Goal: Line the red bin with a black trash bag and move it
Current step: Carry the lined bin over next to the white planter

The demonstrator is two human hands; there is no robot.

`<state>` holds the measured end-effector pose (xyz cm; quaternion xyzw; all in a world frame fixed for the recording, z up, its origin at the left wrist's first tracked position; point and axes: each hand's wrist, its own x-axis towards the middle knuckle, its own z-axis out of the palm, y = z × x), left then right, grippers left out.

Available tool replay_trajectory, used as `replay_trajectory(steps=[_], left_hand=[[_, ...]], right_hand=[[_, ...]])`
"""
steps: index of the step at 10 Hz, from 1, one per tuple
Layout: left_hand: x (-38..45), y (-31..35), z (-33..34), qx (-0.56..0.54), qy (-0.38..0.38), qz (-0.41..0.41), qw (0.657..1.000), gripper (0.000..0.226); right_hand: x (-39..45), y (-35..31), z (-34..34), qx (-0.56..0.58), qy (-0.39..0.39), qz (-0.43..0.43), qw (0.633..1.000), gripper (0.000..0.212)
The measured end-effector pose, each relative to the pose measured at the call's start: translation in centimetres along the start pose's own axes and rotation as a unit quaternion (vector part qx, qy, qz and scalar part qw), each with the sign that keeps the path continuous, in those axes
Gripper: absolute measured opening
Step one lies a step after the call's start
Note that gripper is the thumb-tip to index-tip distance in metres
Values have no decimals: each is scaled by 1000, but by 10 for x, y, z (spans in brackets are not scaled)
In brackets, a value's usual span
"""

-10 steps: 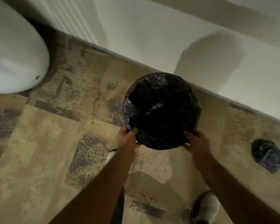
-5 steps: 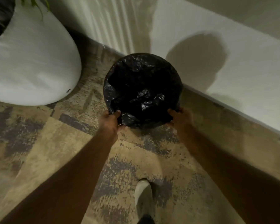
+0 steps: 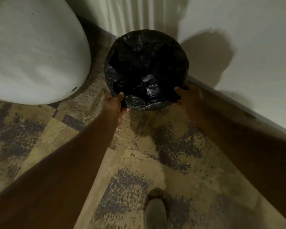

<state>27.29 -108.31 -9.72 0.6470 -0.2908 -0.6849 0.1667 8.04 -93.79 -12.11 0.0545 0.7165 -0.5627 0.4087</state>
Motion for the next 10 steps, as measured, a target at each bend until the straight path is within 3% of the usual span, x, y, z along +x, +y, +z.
replay_trajectory(steps=[1,5,6,7,8,9,10], left_hand=[[15,-6,-3,-10,1,15,1000,9],[25,-6,2,-44,20,5,999,13],[25,-2,2,-8,36,2,999,6],[18,-5,4,97,67,34,992,26],[10,-16,4,269,128,100,949,57],[-25,-30,0,523,181,243,797,74],[-56,-39,1,637,115,353,676,70]], right_hand=[[11,7,7,-32,-2,8,999,39],[25,13,19,-22,12,24,999,37],[29,9,24,-51,16,23,998,38],[25,5,21,-41,11,47,998,42],[10,1,8,-105,9,40,994,48],[-38,6,-34,-408,17,-109,906,56],[-75,11,-69,-511,27,-194,837,57]])
